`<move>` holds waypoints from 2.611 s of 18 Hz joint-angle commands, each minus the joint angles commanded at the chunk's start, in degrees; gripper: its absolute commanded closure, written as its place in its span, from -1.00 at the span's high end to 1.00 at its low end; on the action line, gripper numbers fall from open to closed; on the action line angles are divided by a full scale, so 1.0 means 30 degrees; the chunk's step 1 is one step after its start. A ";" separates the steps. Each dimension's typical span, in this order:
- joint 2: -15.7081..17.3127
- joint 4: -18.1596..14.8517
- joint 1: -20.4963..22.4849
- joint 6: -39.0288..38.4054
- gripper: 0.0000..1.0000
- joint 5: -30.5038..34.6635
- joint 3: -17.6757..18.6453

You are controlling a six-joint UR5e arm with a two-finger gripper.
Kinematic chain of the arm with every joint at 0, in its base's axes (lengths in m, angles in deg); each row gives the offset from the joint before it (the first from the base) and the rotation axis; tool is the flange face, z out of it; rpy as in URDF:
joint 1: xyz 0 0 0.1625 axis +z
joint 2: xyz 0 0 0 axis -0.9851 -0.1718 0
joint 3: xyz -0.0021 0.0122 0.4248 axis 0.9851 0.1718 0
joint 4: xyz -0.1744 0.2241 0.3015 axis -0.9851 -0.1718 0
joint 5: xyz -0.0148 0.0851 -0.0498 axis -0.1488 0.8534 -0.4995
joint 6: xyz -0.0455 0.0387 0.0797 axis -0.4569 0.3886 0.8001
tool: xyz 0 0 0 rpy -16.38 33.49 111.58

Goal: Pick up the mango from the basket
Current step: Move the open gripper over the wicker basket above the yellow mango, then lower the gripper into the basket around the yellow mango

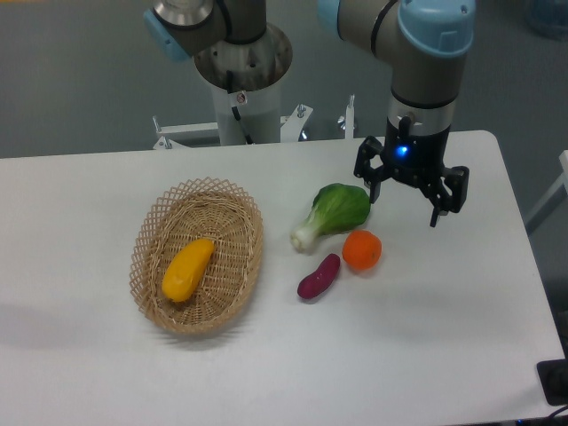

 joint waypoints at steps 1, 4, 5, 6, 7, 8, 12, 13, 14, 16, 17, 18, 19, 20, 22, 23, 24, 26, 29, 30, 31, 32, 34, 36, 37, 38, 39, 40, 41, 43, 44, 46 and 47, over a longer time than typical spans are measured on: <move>0.0000 0.0029 0.0000 0.0000 1.00 0.0029 0.0058; 0.0000 0.0001 -0.0087 -0.0029 1.00 0.0029 0.0381; 0.0029 -0.0087 -0.0117 -0.0232 1.00 0.0000 0.0526; 0.0174 -0.0030 -0.0088 -0.0292 1.00 -0.0145 0.0904; 0.0524 0.0029 -0.0146 -0.0293 1.00 -0.0233 0.1314; 0.0759 0.0030 -0.0146 -0.0293 1.00 -0.0292 0.1695; 0.1667 0.0030 -0.0264 -0.0497 1.00 -0.1697 0.2781; 0.1902 0.0059 -0.0293 -0.0933 1.00 -0.1699 0.3044; 0.2136 0.0088 -0.0409 -0.1634 1.00 -0.1699 0.3221; 0.2285 0.0117 -0.0905 -0.2894 1.00 -0.1699 0.3340; 0.2285 0.0117 -0.1343 -0.3393 1.00 -0.1699 0.3340; 0.2285 0.0117 -0.1696 -0.3920 1.00 -0.1699 0.3340; 0.2285 0.0117 -0.2018 -0.4506 1.00 -0.1699 0.3340; 0.2227 0.0146 -0.2369 -0.5121 1.00 -0.1670 0.3340; 0.2139 0.0176 -0.3015 -0.6148 1.00 -0.1641 0.3340; 0.2110 0.0176 -0.3308 -0.6529 1.00 -0.1612 0.3398; 0.2051 0.0234 -0.3572 -0.6852 1.00 -0.1611 0.3485; 0.1963 0.0352 -0.4012 -0.7497 1.00 -0.1582 0.3632; 0.1875 0.0498 -0.4861 -0.8200 1.00 -0.1553 0.4304; 0.1846 0.0556 -0.5066 -0.8551 1.00 -0.1553 0.4510; 0.1730 0.0789 -0.5300 -0.8816 1.00 -0.1553 0.4744; 0.1555 0.1168 -0.5593 -0.9079 1.00 -0.1524 0.5007; 0.1320 0.2018 -0.6063 -0.9403 1.00 -0.1349 0.5738; 0.0939 0.2897 -0.6472 -0.9637 1.00 -0.1318 0.6442; 0.0531 0.3365 -0.6765 -0.9987 1.00 -0.1318 0.6648; 0.0208 0.3862 -0.7087 -1.0483 1.00 -0.1318 0.6650; -0.0056 0.4448 -0.7351 -1.1068 1.00 -0.1347 0.6621; -0.0436 0.5033 -0.7586 -1.1567 1.00 -0.1348 0.6650; -0.0758 0.5358 -0.7849 -1.1862 1.00 -0.1290 0.6679; -0.1257 0.5770 -0.8405 -1.2098 1.00 -0.0766 0.6651; -0.1376 0.5888 -0.8756 -1.2158 1.00 -0.0414 0.6650; -0.2019 0.6297 -0.9256 -1.2158 1.00 0.0144 0.6650; -0.2253 0.6502 -0.9432 -1.2158 1.00 0.0378 0.6650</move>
